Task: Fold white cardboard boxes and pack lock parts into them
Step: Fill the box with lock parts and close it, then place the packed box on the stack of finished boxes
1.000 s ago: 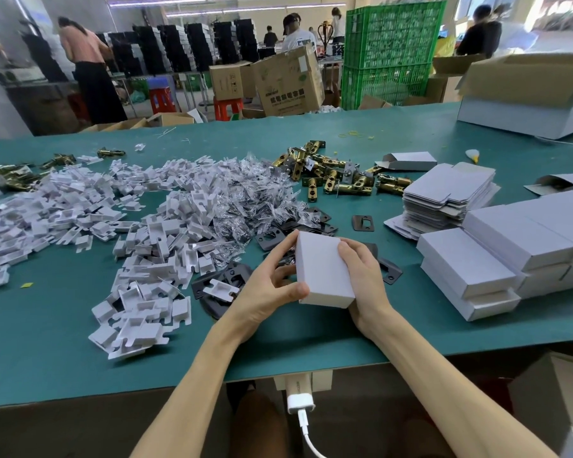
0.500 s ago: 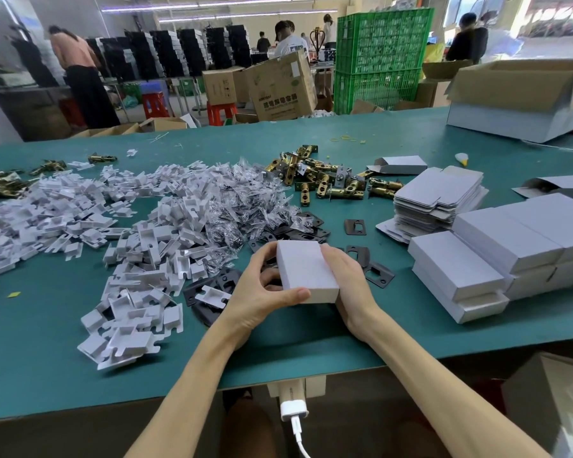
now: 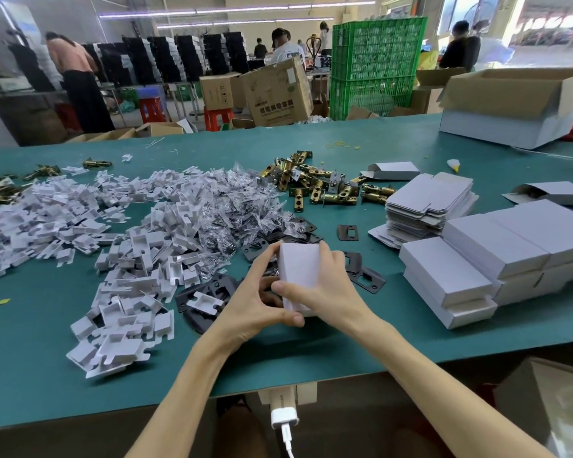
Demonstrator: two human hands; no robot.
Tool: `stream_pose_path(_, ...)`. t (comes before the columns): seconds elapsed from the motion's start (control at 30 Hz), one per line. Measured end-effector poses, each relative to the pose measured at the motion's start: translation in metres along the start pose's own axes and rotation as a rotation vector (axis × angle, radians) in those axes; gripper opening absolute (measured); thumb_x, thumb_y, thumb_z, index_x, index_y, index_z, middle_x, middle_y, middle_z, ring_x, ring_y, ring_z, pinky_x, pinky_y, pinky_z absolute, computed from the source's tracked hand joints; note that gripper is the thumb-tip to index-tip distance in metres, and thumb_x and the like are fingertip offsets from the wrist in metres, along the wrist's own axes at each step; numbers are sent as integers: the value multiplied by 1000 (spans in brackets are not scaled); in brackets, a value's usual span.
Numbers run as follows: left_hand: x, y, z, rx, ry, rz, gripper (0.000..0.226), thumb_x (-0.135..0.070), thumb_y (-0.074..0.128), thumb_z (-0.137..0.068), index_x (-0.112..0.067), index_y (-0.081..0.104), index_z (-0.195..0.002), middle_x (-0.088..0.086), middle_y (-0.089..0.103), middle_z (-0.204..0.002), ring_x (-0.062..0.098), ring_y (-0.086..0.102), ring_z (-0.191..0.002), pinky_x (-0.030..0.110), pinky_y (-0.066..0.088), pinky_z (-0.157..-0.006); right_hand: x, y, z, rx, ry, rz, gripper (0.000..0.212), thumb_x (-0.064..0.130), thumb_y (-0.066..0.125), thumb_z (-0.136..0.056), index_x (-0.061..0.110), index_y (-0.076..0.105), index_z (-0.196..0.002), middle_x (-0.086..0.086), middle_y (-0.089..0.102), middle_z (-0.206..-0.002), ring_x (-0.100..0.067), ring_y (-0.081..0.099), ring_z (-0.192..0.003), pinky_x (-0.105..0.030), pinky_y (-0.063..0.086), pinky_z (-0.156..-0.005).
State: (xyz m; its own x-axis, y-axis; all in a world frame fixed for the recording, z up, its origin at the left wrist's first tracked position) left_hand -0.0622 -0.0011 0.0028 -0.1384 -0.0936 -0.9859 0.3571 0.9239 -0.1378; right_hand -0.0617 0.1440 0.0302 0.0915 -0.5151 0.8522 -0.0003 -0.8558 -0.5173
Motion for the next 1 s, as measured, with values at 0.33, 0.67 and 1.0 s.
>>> stream_pose_path(0.33, -12, 1, 4, -3, 45, 25, 110, -42, 95, -64, -43, 37, -157, -4, 58, -150, 19, 64, -119, 38, 55, -97, 20, -27, 0, -20, -14, 164, 89, 39, 78, -78, 8, 32, -146, -5, 40, -122, -24, 49, -106, -27, 43, -75)
stream_pose_path(0.67, -8, -2, 4, -92, 12, -50, 48, -30, 72, -91, -29, 64, -138, -9, 66, -138, 16, 67, -120, 35, 58, -94, 9, -167, 11, -171, 35, 665, 95, 35, 70, -85, 6, 17, -158, -19, 42, -143, -36, 48, -123, -41, 43, -91)
stream_pose_path(1.0, 1, -5, 4, -130, -43, -68, 28, -12, 66, -101, -18, 70, -127, 4, 80, -106, 17, 73, -107, 25, 57, -85, -25, -169, 18, -142, 87, 886, 29, 27, 52, -98, 3, 50, -115, -20, 40, -149, -35, 31, -140, -41, 35, -107)
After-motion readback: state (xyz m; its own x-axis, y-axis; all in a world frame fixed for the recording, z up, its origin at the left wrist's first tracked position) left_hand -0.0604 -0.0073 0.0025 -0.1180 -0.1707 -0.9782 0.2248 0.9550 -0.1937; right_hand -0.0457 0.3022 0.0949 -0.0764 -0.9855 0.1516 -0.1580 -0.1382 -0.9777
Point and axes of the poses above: each hand's wrist, its own z-axis away from the middle knuckle, its own y-axis out of the palm, x = y × z, the point moved 7 cm from there along -z, towards the middle knuckle
